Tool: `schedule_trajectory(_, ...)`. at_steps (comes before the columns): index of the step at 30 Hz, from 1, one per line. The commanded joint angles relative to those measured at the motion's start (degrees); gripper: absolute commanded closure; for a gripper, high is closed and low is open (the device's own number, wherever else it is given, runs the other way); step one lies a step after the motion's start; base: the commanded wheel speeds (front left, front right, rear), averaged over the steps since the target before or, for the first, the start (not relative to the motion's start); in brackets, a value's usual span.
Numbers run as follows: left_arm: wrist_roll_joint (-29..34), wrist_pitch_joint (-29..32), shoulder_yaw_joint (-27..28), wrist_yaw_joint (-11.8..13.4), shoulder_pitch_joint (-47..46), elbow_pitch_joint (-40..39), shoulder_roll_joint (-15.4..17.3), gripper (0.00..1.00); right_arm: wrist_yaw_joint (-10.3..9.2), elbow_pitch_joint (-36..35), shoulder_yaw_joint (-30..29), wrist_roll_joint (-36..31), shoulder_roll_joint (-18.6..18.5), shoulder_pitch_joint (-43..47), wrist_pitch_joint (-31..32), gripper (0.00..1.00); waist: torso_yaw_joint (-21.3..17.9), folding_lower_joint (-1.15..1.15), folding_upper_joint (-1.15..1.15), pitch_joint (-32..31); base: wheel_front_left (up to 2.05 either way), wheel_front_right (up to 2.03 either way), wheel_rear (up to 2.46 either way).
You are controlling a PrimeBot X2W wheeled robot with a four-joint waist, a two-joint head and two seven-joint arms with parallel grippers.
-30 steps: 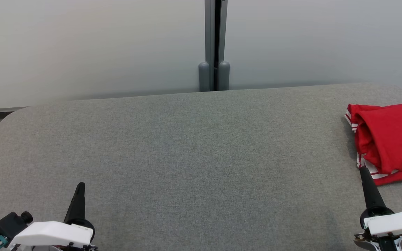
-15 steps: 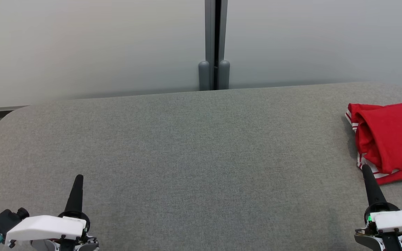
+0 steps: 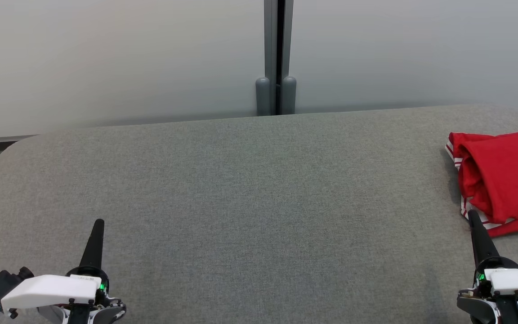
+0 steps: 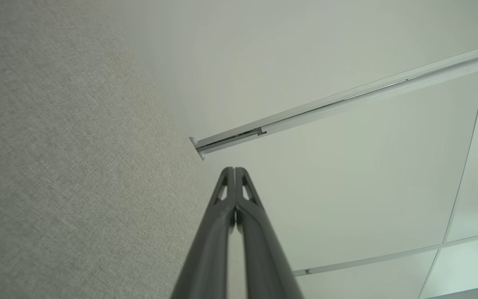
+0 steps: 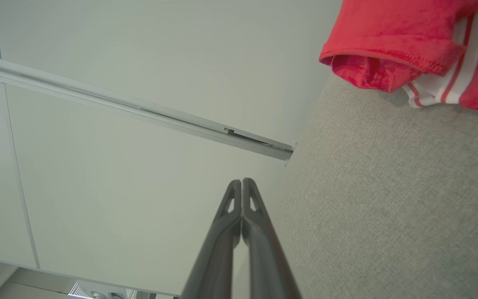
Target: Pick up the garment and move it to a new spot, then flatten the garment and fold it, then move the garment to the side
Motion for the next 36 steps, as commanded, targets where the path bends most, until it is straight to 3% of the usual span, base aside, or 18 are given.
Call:
schedule_trajectory(1, -1.3, 0.3, 0.7, -0.6, -1.3, 0.0, -0.1, 1.0, 0.02, 0.1, -0.5, 1.5, 0.0, -1.3, 0.2, 1.0, 0.0, 0.0, 0.0, 0.0, 0.0, 0.0, 0.0)
schedule_trajectory(36, -13.7, 3.7, 4.7, -4.2, -3.8, 2.1, -2.4, 1.0, 0.0, 2.9, -2.4, 15.4, 1.4, -3.2, 1.6, 1.0, 0.0, 0.0, 0.0, 0.6, 0.0, 0.0, 0.0)
